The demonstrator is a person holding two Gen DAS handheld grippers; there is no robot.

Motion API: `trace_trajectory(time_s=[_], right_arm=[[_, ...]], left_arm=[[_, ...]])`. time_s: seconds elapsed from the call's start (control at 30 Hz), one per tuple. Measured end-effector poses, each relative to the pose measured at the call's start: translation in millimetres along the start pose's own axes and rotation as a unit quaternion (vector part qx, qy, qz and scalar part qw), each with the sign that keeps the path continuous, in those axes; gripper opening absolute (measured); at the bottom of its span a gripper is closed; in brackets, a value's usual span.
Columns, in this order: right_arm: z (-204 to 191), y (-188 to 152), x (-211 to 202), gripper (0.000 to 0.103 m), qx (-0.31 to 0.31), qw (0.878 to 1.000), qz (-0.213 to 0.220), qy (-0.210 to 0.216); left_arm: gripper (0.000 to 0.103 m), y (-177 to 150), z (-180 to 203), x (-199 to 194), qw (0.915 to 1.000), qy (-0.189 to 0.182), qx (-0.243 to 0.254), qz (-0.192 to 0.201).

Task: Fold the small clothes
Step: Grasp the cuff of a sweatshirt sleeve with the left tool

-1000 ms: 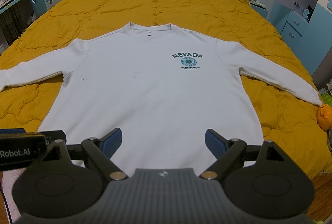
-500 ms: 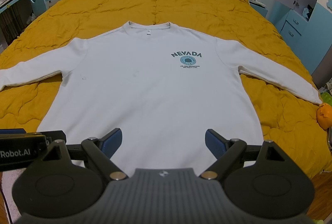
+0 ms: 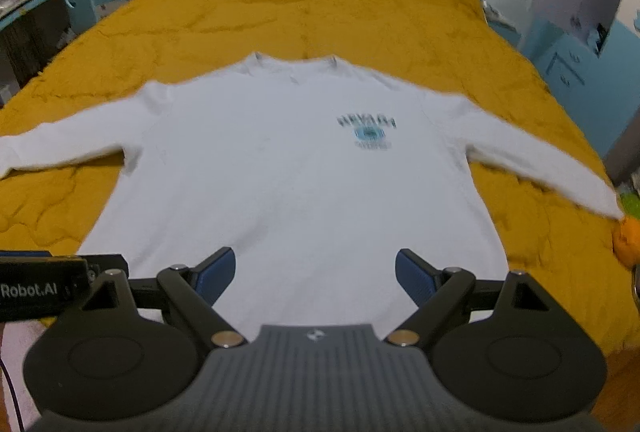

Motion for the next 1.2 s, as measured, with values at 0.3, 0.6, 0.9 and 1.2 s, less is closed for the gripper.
trace_trajectory(time_s=[0.3, 0.6, 0.9, 1.2], right_arm=[[-72.9, 23.9, 20.0, 0.083, -0.069, 0.987, 0.006, 0.145], [-165.1, 49.8, 70.5, 0.083, -0.215, 0.960, 0.111, 0.140], [-240.3, 62.5, 139.6, 0.080, -0.352, 0.923, 0.147, 0.056], [-268.2, 61.0, 172.2, 0.077, -0.367, 0.921, 0.107, 0.071]], left_arm=[[0.093, 19.9, -111.6, -14.6, 0.9876, -0.050, -0.126, 0.079], [0.091, 34.3, -263.4, -20.3, 0.9314, -0.094, -0.288, 0.202], [0.081, 52.8, -388.9, 7.3, 0.8462, -0.119, -0.436, 0.283], [0.053, 55.3, -439.4, 33.8, 0.7826, -0.114, -0.515, 0.331]])
Point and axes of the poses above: each gripper's, at about its wrist camera, not at the fingertips, and x roughly the way its jaws point, z to its right, y to its top, the point moved 7 cm from there along x, roughly the way its jaws point, and after that the axes turned 7 degrees about -z, right-handed, at the moved point
